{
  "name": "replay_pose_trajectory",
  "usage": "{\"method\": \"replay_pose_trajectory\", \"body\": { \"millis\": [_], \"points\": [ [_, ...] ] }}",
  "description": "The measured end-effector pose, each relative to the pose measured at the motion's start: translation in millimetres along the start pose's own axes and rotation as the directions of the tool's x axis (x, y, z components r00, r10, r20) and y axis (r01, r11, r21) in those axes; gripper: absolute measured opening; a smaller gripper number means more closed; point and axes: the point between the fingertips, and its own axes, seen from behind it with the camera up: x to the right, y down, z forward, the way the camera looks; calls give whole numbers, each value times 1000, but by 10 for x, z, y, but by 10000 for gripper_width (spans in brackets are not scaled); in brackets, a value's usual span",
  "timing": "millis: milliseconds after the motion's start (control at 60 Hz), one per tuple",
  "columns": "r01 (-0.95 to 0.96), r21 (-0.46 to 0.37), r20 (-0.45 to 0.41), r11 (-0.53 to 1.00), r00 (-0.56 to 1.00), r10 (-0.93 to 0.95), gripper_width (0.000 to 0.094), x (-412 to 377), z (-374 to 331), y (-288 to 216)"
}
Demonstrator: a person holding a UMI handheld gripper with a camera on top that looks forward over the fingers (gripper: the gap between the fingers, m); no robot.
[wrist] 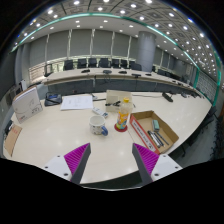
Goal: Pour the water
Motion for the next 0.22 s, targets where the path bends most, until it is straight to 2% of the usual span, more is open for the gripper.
{"method": "replay_pose_trajectory", "body": {
  "millis": [217],
  "points": [
    [60,13,-15,998,998,-60,861,-94,-332,67]
  ]
}}
